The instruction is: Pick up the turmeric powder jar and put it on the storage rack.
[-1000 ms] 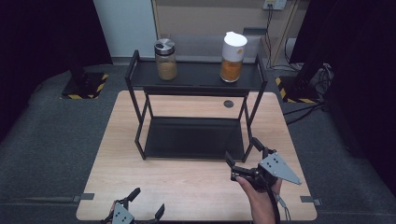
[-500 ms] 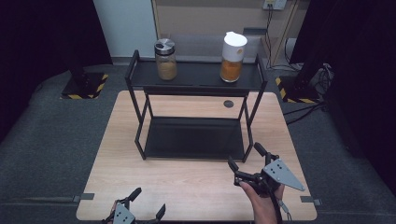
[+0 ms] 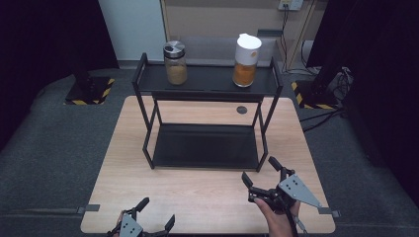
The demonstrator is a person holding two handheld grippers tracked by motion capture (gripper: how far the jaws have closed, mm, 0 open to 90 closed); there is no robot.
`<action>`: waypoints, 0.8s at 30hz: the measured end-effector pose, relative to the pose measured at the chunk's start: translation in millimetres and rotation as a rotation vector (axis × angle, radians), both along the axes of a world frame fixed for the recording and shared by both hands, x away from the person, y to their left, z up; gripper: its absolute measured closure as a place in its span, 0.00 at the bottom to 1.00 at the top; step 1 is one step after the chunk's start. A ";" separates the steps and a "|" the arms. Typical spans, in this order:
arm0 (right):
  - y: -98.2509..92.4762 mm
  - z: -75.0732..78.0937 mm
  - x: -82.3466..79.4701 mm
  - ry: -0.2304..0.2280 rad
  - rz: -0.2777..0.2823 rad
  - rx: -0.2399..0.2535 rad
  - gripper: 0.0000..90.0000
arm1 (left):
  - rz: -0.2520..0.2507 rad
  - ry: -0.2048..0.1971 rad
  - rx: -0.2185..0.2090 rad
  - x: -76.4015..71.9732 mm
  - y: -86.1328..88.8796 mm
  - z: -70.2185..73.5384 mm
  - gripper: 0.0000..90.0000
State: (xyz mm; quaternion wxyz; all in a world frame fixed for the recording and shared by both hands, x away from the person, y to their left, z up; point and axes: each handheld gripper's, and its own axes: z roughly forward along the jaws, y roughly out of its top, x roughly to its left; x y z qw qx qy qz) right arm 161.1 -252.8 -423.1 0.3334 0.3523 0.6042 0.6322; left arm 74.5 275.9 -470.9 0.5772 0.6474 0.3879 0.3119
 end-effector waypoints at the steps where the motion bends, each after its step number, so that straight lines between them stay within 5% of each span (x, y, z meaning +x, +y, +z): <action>1: -0.5 -1.1 -0.2 0.002 0.002 0.001 0.02 | -0.001 0.000 0.000 0.3 0.0 0.2 0.02; 24: -7.0 -25.9 -9.6 0.006 0.010 0.009 0.02 | -0.010 -0.001 0.014 4.3 -0.9 0.6 0.02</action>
